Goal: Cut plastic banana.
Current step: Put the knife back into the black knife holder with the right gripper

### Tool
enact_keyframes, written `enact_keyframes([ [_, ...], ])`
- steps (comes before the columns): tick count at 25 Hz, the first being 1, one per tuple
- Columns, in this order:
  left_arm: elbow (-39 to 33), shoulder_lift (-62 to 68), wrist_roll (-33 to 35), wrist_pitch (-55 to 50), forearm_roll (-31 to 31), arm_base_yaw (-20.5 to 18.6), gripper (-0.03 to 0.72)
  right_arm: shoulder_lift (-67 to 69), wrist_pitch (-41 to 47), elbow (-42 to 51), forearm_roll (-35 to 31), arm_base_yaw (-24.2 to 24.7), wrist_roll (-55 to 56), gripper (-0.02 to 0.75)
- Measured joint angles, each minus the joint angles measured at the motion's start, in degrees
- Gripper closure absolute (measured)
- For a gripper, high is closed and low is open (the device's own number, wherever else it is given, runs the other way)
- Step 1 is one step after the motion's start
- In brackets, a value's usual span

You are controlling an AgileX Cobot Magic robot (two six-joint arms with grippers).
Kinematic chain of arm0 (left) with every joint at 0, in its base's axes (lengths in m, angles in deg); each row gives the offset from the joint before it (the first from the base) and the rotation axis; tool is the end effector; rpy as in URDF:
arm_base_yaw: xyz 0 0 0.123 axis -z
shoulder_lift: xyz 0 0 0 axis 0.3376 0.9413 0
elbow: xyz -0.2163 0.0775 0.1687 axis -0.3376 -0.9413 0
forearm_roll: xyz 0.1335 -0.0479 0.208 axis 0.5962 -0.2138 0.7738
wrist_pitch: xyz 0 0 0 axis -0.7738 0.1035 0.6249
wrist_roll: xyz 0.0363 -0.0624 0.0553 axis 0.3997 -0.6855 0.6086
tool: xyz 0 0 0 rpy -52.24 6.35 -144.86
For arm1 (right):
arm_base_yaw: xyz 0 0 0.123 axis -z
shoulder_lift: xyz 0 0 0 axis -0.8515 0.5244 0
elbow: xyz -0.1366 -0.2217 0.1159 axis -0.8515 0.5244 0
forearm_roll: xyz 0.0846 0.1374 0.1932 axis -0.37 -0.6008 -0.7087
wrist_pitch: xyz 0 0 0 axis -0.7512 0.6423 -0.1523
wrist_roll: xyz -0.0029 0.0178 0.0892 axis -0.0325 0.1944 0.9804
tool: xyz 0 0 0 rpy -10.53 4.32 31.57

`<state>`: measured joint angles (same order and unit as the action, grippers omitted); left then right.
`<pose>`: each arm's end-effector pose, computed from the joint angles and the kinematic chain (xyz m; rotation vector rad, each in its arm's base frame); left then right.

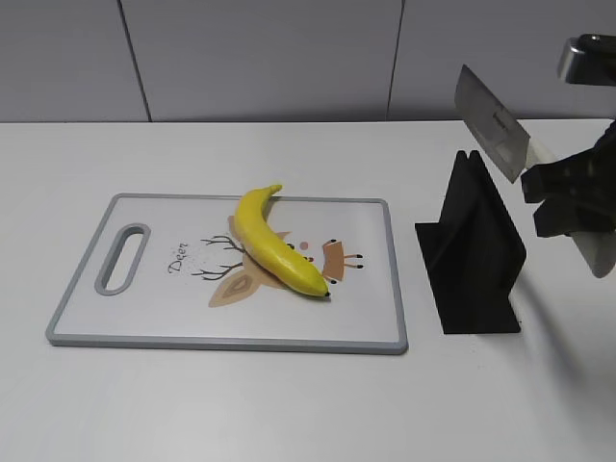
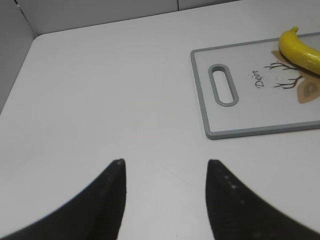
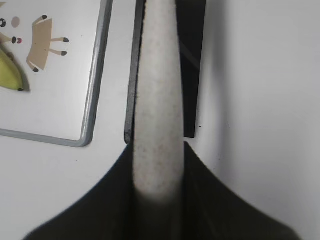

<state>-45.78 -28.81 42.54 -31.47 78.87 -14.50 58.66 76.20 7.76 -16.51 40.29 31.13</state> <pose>-0.0069 -0.0019 0.2737 0.3217 2.0499 0.0419 0.2362 0.0815 0.2559 -0.0333 2.6516 0.2687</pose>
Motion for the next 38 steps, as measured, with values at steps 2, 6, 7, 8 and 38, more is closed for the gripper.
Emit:
enact_keyframes([
  [2, 0.0, 0.0, 0.0, 0.0, 0.0, 0.0, 0.189, 0.0, 0.0, 0.0, 0.0, 0.0, -0.1, 0.561],
  [6, 0.0, 0.0, 0.0, 0.0, 0.0, 0.0, 0.189, 0.2, 0.0, 0.0, 0.0, 0.0, -0.2, 0.561],
  [7, 0.0, 0.0, 0.0, 0.0, 0.0, 0.0, 0.189, 0.7, 0.1, 0.0, 0.0, 0.0, -0.2, 0.561],
  [8, 0.0, 0.0, 0.0, 0.0, 0.0, 0.0, 0.189, 1.3, 0.3, 0.0, 0.0, 0.0, -0.3, 0.561],
  [38, 0.0, 0.0, 0.0, 0.0, 0.0, 0.0, 0.190, 4.6, 1.8, -0.1, -0.7, -0.2, -2.5, 0.561],
])
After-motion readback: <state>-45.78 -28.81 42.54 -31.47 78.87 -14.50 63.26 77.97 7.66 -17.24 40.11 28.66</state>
